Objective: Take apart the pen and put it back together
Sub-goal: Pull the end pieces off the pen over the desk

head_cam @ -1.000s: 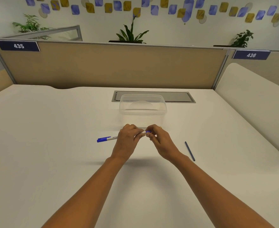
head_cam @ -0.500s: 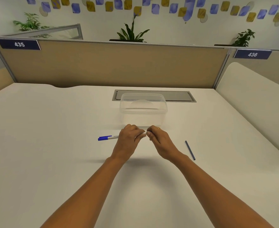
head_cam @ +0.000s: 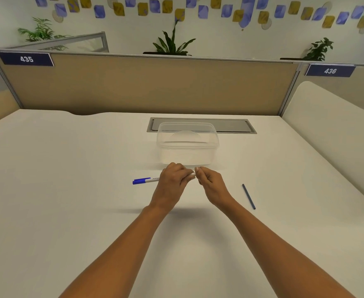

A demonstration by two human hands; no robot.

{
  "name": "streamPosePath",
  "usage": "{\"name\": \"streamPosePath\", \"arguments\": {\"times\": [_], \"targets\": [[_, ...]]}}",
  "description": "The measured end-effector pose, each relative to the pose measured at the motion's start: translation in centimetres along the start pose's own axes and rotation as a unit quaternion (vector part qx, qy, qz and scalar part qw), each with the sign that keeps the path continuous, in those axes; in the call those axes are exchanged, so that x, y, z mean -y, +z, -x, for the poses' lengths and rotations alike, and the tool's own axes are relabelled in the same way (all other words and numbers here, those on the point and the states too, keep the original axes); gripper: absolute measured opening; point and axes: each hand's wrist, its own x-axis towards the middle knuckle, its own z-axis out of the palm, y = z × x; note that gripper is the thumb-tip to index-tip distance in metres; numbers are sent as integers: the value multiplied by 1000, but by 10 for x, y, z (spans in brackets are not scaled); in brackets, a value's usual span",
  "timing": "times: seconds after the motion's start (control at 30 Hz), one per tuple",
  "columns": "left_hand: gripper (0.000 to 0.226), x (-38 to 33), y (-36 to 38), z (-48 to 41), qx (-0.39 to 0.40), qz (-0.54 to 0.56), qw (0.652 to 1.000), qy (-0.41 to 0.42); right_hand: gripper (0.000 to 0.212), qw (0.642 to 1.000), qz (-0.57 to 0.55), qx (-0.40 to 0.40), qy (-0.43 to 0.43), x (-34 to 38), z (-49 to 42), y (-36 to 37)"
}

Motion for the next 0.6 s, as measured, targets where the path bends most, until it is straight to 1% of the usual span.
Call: {"name": "streamPosePath", "arguments": {"times": [0.13,0.27,0.37,0.47,0.5,0.6], "targets": [[19,-2,3,-1,1,3,1000,5,49,999,-26,-36,16,2,0,0],[19,-2,4,-2,-2,6,1000,-2,50,997,-56,-36,27,2,1,0],[17,0,3,-2,-5,5,1000,-12,35,996,-70,-25,40,1,1,-3],[9,2,3,1,-4,-2,1000,-18,13,999,-52,-4,13,0,2,-5],[8,3,3,2,-3,-2,1000,-21,9,999,-40,1,-2,-1,2,-6],[9,4,3,3,0,-1,1000,-27,7,999,1,2,-32,0,2,-7]]}}
